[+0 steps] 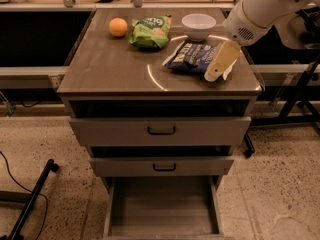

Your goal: Place blue chip bag into bottom drawer

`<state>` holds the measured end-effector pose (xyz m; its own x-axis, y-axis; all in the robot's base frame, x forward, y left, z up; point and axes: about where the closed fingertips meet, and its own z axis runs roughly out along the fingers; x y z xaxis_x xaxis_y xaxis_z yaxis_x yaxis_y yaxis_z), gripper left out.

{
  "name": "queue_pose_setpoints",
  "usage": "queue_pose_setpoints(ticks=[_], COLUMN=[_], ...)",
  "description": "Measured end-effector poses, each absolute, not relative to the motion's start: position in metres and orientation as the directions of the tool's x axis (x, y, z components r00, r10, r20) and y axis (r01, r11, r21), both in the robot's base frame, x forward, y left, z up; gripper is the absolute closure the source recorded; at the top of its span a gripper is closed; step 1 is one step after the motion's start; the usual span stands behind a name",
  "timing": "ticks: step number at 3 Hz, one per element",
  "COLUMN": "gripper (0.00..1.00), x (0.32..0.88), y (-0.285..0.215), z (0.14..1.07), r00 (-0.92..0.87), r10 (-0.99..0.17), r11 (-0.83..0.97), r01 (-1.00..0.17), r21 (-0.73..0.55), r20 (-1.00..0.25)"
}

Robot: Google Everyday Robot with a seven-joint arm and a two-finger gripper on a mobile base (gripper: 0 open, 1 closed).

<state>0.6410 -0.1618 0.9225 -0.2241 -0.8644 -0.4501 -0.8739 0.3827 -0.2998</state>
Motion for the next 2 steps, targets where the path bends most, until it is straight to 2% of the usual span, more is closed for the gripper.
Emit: queue_pose_setpoints(ticks=[2], gripper=[0.00], x=[0.680], y=[-0.158], z=[0.888], r00=[-0.293], r10=[-0.856], r11=[0.431], r01=[-0.860], r21=[-0.273], r20=[-0.426])
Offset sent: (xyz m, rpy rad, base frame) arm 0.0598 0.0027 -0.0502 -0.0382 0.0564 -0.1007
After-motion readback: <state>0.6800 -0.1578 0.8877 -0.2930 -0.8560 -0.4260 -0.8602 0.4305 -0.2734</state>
